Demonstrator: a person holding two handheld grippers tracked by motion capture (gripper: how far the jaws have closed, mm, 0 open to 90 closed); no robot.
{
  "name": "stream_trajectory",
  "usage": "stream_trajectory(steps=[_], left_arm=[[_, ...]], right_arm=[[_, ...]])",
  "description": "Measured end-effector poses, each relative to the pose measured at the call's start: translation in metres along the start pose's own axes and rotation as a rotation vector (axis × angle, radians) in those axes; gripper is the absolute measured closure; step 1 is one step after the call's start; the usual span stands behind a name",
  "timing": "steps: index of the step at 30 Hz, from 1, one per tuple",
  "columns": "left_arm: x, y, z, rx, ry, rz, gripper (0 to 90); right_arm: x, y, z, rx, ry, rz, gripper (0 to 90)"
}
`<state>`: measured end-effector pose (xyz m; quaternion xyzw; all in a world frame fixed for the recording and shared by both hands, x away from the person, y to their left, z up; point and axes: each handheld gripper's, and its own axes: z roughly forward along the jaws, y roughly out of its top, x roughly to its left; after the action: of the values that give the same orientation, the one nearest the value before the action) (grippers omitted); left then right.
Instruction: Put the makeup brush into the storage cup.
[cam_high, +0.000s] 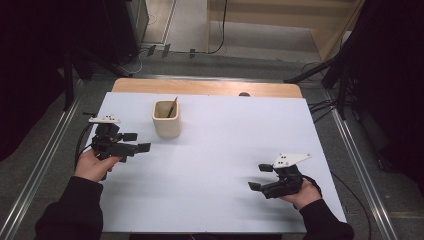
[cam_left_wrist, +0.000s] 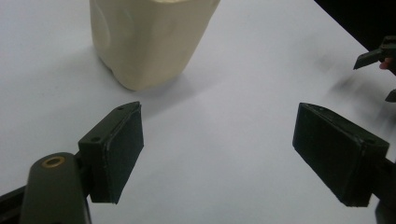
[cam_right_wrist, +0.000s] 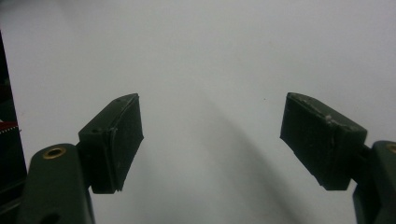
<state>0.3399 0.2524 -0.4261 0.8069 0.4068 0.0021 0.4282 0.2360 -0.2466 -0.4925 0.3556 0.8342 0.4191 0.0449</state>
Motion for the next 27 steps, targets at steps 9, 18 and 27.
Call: stream_trajectory(steps=[9,18,27], left_arm=[[-0.009,-0.013,0.003,0.015,-0.032,0.039,17.2],[-0.017,-0.024,0.007,0.048,-0.038,0.07,17.2],[-0.026,-0.032,0.007,0.057,-0.051,0.108,17.2]], right_arm=[[0.0,0.0,0.0,0.0,0.0,0.0,21.7],[0.0,0.0,-0.001,0.001,-0.004,0.003,21.7],[-0.001,0.0,-0.001,0.001,-0.008,0.005,21.7]])
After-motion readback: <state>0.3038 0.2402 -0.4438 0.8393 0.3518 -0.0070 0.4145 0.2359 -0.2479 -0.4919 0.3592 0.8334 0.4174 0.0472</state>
